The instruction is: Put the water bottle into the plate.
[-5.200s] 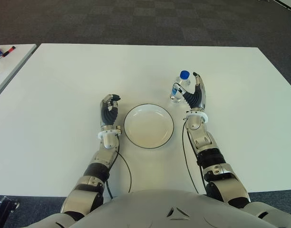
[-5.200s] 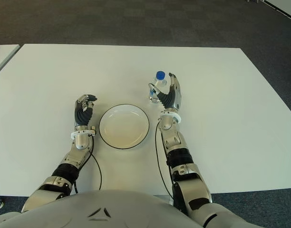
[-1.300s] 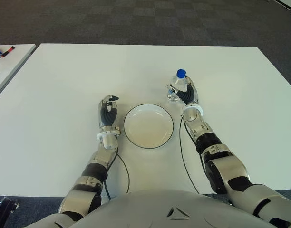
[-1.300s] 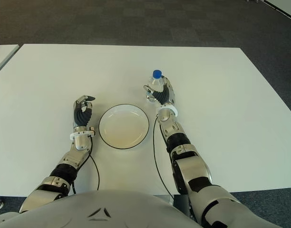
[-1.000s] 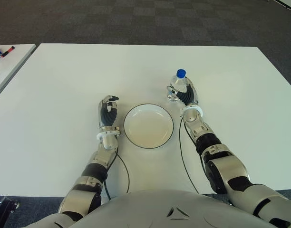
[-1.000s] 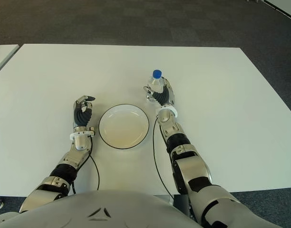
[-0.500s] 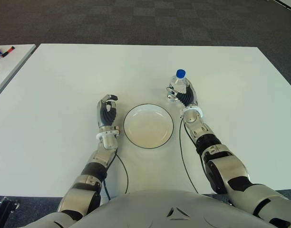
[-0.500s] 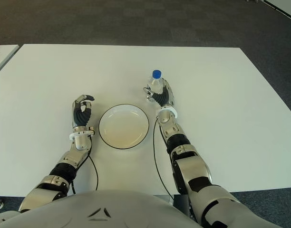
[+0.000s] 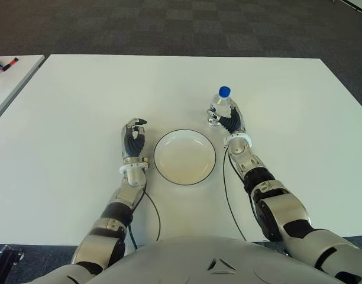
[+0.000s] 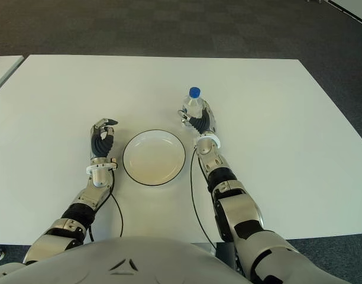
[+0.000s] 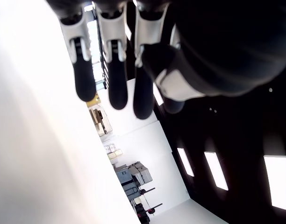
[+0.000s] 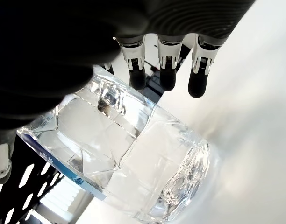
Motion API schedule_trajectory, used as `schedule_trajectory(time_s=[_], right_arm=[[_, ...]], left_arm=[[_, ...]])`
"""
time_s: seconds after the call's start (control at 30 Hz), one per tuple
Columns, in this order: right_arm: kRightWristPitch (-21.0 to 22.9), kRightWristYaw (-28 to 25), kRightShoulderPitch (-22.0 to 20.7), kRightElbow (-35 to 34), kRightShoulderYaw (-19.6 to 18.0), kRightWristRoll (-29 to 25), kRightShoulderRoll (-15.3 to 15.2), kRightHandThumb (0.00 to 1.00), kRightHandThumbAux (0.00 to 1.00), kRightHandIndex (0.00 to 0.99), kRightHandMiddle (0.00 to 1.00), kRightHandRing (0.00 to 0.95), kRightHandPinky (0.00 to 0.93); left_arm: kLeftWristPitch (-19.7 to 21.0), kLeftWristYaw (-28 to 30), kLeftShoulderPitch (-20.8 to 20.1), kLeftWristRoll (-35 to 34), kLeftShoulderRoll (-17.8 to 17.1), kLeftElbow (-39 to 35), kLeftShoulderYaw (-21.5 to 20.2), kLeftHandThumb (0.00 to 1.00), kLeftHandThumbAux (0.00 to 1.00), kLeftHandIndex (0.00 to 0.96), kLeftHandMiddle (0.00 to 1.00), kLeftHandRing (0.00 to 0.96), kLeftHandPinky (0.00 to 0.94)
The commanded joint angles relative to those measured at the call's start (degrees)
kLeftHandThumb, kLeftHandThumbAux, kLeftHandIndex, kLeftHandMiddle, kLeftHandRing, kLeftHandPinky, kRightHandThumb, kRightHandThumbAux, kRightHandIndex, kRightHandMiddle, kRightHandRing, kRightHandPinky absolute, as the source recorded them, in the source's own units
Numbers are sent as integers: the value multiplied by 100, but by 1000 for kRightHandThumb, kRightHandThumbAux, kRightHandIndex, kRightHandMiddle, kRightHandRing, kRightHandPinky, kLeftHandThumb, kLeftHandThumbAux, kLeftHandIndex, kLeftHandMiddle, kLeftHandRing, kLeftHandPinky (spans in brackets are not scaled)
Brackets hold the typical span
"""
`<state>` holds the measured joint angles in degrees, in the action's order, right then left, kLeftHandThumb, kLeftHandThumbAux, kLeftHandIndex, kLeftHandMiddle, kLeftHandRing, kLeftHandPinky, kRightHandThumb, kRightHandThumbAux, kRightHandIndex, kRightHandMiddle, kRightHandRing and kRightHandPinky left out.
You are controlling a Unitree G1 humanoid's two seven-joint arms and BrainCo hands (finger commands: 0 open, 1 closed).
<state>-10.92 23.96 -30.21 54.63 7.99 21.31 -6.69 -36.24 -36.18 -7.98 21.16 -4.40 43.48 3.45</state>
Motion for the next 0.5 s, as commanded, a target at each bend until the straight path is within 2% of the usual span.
schedule_trajectory(time_s=[0.03,0.5], right_arm=[[-73,34,-60,95,24,-28,45,515,446,0,46,76,159],[-174,6,-54,180,-27,-149,76,521,446,0,45,70,154]], left_arm=[[-7,88,40,-45,-4,122,7,841,675,460,421,358,387],[20,46,25,-48,6,139,-2,841,675,459,421,356,385]])
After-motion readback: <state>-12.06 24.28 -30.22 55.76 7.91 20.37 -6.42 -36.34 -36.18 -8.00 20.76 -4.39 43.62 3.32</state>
